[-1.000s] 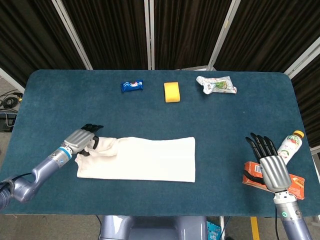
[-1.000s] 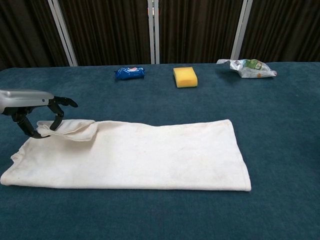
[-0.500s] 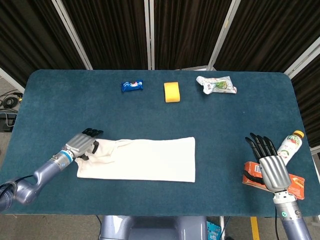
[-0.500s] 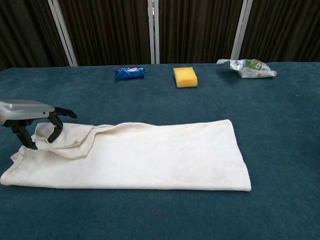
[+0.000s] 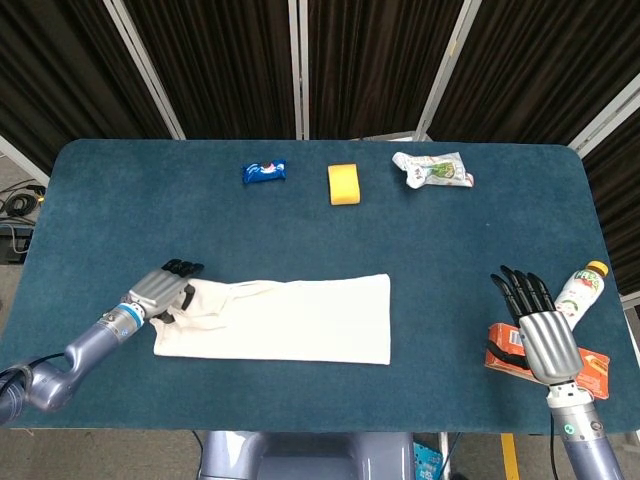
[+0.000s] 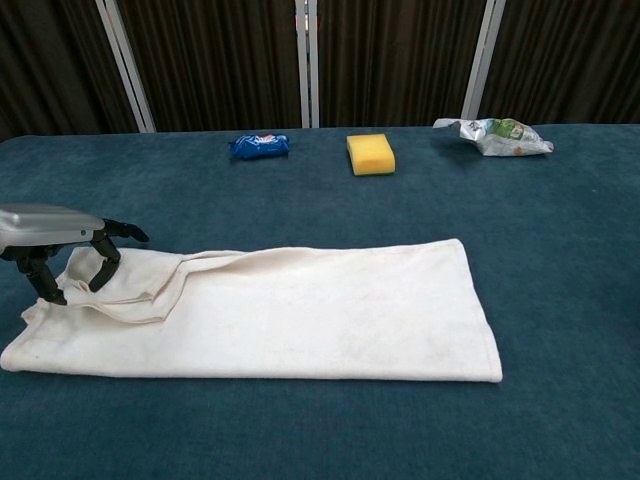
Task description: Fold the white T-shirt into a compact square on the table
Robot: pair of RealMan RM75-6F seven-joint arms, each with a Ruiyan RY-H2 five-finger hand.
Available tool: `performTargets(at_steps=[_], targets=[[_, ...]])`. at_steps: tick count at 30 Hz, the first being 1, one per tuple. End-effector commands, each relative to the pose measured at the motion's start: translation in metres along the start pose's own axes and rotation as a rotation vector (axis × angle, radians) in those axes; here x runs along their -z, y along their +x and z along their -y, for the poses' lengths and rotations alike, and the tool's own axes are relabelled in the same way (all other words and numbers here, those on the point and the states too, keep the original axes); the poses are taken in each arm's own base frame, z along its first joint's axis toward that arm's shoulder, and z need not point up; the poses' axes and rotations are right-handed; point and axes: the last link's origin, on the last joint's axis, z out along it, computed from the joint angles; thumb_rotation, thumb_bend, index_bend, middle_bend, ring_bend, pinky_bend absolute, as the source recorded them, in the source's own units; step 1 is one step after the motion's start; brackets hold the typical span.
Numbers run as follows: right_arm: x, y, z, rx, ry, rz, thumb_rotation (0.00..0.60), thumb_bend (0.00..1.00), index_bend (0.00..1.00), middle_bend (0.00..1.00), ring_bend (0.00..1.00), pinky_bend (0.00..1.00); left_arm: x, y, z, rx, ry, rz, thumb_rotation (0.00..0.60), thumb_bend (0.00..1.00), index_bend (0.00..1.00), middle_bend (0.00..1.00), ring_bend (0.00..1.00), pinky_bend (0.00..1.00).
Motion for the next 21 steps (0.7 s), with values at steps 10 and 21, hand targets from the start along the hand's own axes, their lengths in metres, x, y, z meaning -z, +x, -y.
performTargets(at_steps=[10,21], targets=[[0.001,0.001,0.002,-0.007,0.006,-0.002,0.600,0.07,0.05,0.03,0.00,0.00,0.021,0.012,0.014,0.065,0.047,-0.005,0.600,0.05,0.00,0.00,0.00,0.00],[0.003,0.004,0.004,-0.022,0.015,0.008,0.600,0.07,0.05,0.02,0.00,0.00,0.076,0.050,0.033,0.151,0.089,-0.251,0.600,0.05,0.00,0.00,0.00,0.00]])
